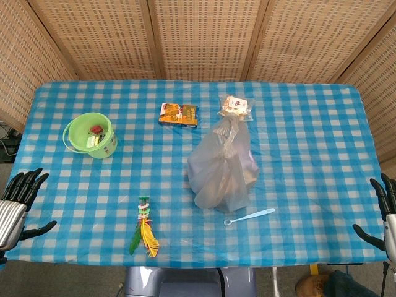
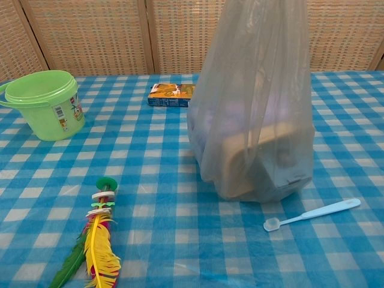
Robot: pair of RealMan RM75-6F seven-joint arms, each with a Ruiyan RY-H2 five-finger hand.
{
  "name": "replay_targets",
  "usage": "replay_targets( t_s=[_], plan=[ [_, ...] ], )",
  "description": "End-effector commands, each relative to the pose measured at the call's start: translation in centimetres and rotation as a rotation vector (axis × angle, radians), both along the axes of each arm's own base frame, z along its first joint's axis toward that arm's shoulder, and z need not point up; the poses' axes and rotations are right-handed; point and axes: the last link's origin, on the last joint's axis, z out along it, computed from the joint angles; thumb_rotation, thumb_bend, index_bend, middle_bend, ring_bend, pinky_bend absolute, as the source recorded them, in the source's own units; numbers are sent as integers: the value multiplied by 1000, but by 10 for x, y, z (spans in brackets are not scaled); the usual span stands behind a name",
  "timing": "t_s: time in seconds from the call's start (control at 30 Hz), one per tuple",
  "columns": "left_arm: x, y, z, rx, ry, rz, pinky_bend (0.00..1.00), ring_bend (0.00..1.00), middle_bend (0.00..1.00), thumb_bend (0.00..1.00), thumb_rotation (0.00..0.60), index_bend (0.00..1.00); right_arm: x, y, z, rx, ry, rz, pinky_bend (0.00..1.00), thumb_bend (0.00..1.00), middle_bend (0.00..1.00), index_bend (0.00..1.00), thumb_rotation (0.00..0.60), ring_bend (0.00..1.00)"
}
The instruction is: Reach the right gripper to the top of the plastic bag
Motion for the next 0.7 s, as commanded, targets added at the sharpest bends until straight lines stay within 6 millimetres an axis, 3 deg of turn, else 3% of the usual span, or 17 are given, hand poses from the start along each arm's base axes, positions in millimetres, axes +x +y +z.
replay_targets(
  t_s=[0.03,0.17,0.3,0.47,0.7],
  plan=[
    [0,0,0,-1,0,1,0,0,0,0,600,0,-1,-1,-1,7,6,-4,0,0,0,0,600,0],
    [1,1,-2,-5,5,-2,0,0,0,0,600,0,-2,-8,-3,51,-19,0,0,0,0,0,600,0],
    [-1,5,-3,-6,6,11,0,0,0,0,600,0,8,-33,-5,175,-151,86,0,0,0,1,600,0],
    [-2,18,-4,-9,6,30,0,0,0,0,600,0,50,-73,4,391,-366,238,0,0,0,33,600,0],
    [-6,25,-6,-11,9,59,0,0,0,0,600,0,106,-106,18,609,-551,327,0,0,0,49,600,0]
  ],
)
